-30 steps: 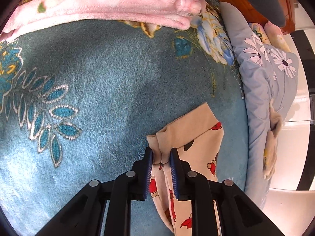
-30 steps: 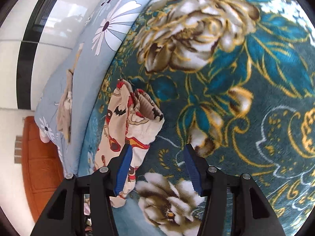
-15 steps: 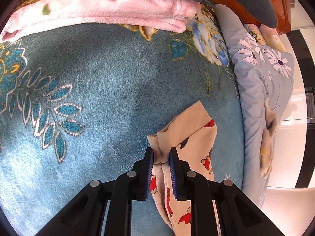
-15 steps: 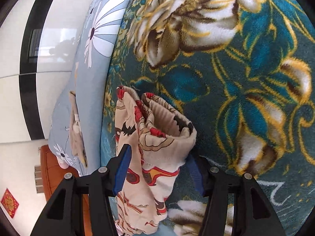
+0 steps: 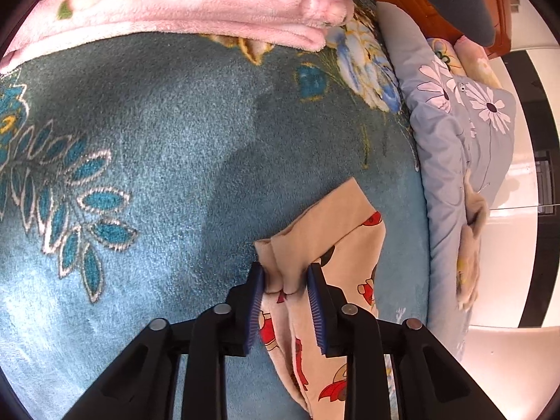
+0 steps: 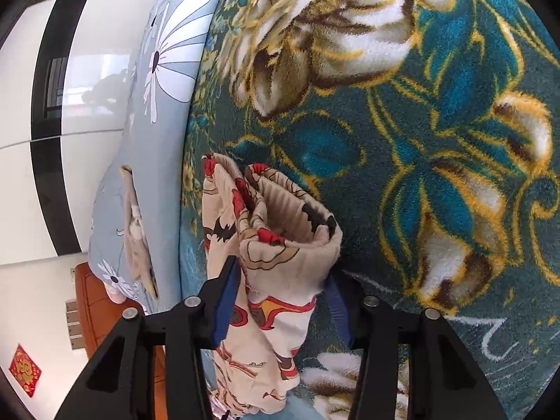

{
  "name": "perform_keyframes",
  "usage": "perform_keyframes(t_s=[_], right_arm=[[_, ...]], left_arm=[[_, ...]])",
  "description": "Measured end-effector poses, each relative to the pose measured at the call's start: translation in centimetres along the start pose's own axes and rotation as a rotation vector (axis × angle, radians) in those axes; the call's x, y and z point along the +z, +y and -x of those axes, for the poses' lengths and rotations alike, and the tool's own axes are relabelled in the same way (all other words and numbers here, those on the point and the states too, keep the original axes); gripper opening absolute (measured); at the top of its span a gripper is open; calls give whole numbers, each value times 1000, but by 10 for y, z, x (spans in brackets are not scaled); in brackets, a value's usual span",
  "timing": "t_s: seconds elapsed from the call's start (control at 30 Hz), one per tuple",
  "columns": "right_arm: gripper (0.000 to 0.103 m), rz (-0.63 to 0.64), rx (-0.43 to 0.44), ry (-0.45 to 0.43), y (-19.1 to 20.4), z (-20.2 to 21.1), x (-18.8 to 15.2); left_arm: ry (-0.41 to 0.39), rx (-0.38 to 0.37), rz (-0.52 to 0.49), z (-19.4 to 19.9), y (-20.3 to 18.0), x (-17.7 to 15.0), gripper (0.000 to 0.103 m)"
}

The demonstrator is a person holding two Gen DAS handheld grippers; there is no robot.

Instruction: Fold clothes

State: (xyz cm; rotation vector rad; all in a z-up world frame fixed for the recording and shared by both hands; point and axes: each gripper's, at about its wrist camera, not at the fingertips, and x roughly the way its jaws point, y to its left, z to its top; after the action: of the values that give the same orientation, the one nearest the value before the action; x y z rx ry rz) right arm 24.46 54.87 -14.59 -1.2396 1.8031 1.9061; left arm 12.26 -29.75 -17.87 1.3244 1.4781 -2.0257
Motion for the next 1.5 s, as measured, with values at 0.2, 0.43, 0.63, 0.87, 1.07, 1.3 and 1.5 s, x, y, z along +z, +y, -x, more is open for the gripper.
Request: perform_keyframes(t_s=[0.2, 0.43, 0.63, 0.87, 1.07, 1.3, 1.5], right_arm=[[17, 40, -59, 3, 5, -1, -2], [10, 199, 35, -27, 66, 20, 9], [10, 296, 141, -51, 71, 67, 5], [10, 145, -23, 18, -15, 44, 4], [10, 186, -43, 23, -7, 45, 3], [10, 227, -70, 28, -1, 39, -1], [10, 183, -60, 34, -13, 35, -1]], left_arm=[[-48, 27, -32, 11, -14, -4, 16], [-61, -71, -151, 56, -65, -5, 15], [8, -41, -234, 72, -44, -14, 15], [117, 117, -112, 36, 23, -11, 15], [42, 163, -314, 56, -28, -30, 12], [-12, -30, -642, 106, -140, -109, 11], [126, -200, -795, 102, -187, -224, 11]])
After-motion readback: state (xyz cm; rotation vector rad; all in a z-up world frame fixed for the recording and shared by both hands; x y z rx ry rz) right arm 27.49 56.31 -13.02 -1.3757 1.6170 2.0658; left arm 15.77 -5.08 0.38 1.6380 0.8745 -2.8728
